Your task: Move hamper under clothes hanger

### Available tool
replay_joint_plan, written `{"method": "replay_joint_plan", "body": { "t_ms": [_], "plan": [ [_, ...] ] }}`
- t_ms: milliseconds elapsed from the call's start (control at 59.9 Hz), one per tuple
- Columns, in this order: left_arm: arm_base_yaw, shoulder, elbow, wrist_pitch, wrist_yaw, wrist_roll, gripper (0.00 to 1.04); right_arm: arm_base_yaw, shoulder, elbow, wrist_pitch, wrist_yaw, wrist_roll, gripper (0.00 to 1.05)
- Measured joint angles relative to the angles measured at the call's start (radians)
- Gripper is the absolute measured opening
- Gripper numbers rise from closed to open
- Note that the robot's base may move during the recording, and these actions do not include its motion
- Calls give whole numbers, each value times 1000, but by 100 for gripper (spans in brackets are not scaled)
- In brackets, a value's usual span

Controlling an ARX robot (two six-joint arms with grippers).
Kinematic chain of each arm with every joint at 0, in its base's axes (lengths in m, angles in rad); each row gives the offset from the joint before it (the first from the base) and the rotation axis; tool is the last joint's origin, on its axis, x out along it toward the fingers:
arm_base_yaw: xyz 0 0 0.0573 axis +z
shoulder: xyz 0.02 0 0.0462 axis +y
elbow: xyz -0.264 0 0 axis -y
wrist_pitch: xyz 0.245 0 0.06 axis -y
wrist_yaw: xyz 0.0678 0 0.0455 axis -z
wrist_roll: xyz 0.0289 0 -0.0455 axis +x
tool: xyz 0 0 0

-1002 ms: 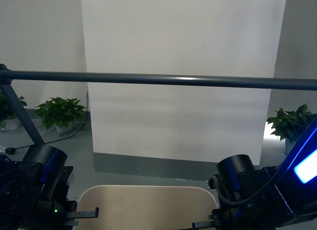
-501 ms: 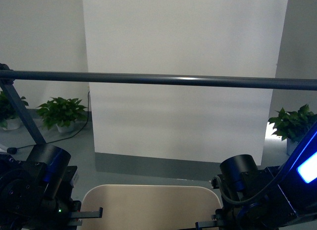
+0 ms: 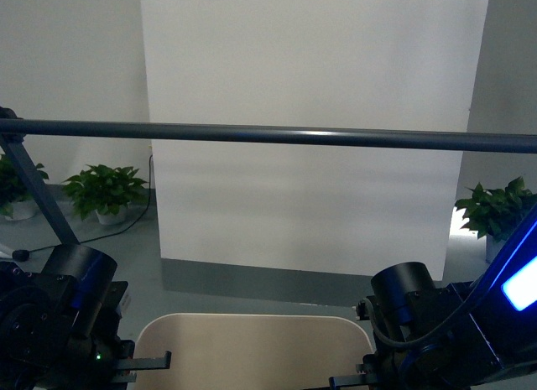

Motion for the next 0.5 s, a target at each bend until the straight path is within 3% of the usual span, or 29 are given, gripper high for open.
{"method": "replay_joint_plan", "body": {
  "t_ms": [251,501],
  "plan": [
    [0,-8,1,1,-2,3,39,0,-2,0,0,11,-21,37],
    [0,-8,2,1,-2,3,87,0,-2,0,0,11,-26,84]
  ]
}}
